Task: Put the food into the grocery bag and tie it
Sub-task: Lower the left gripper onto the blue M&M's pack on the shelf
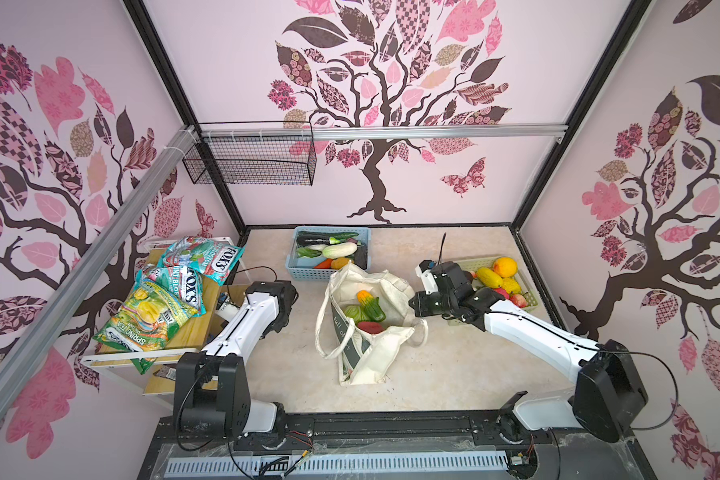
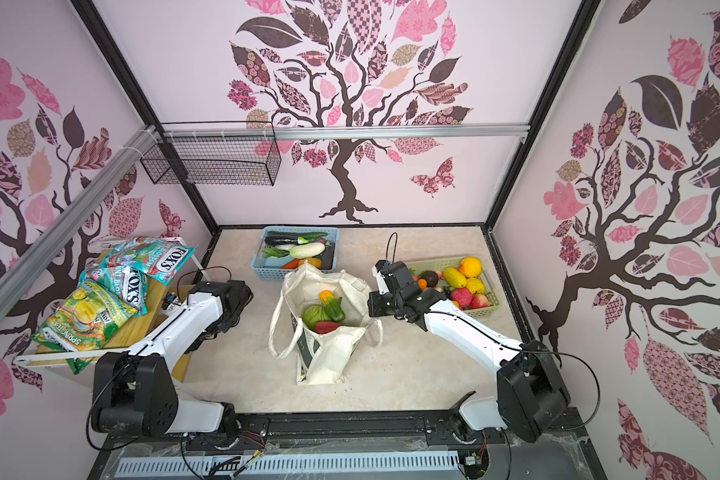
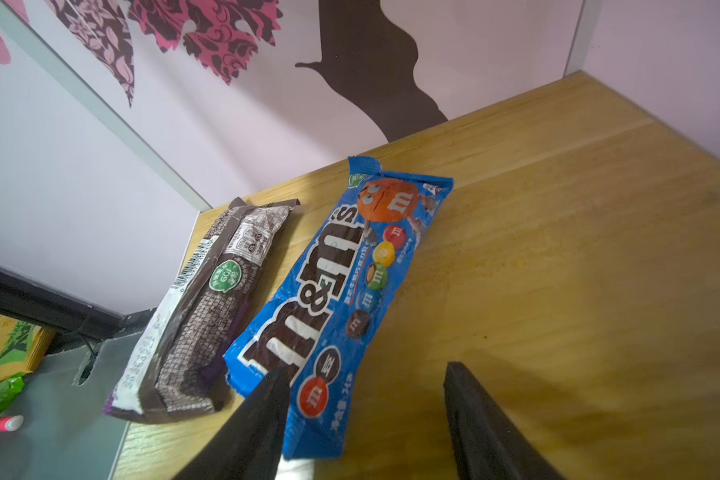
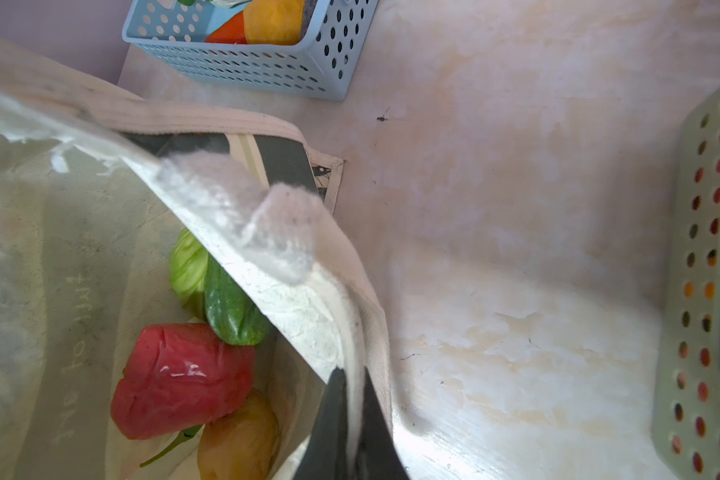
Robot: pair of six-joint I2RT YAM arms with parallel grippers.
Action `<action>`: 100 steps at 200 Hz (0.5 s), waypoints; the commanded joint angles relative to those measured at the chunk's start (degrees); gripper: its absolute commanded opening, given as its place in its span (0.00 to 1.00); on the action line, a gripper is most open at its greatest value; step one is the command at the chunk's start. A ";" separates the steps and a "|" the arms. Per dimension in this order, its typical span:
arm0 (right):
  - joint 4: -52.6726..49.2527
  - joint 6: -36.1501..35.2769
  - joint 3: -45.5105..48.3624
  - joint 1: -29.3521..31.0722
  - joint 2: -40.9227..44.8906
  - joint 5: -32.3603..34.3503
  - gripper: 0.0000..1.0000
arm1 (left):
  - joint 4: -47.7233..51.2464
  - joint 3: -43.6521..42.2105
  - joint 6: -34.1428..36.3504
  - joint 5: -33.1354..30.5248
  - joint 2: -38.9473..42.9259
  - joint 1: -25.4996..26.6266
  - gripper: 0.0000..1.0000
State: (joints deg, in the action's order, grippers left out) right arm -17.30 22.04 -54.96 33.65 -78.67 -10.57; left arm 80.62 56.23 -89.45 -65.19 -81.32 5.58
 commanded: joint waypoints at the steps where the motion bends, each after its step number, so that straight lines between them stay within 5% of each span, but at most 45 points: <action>1: -1.49 -0.32 0.60 0.67 2.17 -1.63 0.07 | -1.09 -0.15 -2.04 1.16 -2.03 -0.56 0.63; 57: -1.39 -0.41 1.17 0.80 2.32 -1.79 0.07 | -3.87 -0.13 -1.74 1.22 -3.97 -2.81 0.62; 100: -1.34 -0.51 1.65 0.76 2.74 -1.35 0.07 | -16.80 -5.71 7.98 6.93 3.05 -6.39 0.57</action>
State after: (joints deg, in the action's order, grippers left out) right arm -16.43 22.04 -53.87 33.69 -77.71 -10.74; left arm 72.42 55.18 -88.84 -67.20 -81.34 1.93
